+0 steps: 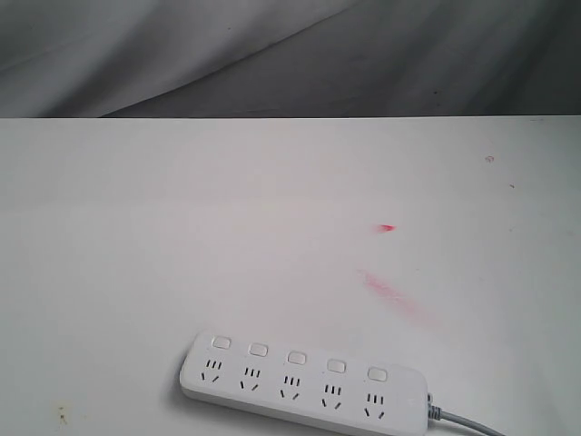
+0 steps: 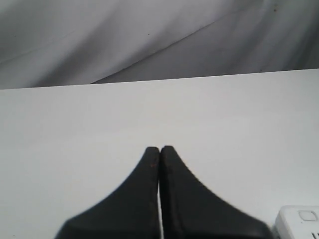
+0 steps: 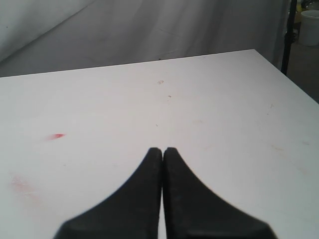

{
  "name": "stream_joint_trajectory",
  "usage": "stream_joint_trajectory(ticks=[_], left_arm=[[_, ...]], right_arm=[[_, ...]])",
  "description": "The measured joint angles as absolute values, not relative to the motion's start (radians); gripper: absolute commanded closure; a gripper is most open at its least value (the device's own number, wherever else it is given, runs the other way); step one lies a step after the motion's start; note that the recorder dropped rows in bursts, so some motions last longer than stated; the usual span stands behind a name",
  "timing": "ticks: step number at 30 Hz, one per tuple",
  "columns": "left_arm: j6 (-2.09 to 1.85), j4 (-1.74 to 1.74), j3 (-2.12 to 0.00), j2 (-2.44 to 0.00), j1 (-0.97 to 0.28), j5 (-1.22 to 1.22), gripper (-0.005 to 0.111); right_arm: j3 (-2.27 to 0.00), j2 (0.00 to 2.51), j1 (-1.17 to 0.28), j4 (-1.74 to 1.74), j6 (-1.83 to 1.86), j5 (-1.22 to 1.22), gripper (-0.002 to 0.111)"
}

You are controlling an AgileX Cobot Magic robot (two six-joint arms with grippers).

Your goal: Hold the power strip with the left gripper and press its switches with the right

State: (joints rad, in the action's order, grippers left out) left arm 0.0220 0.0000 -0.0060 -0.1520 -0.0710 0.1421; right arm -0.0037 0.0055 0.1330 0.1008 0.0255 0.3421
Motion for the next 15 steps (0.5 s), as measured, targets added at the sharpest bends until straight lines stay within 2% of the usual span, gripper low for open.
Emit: stream_joint_trajectory(ticks=[5,15], left_arm=[[0.027,-0.008,-0.004,-0.017,0.036,0.142,0.106],[0.036,-0.014,-0.004,-0.004,0.034,0.253,0.106]], right_arm=[[-0.004,0.006,0.133,0.101,0.026,0.342,0.108],[-0.004,0.006,0.133,0.101,0.026,0.342,0.108]])
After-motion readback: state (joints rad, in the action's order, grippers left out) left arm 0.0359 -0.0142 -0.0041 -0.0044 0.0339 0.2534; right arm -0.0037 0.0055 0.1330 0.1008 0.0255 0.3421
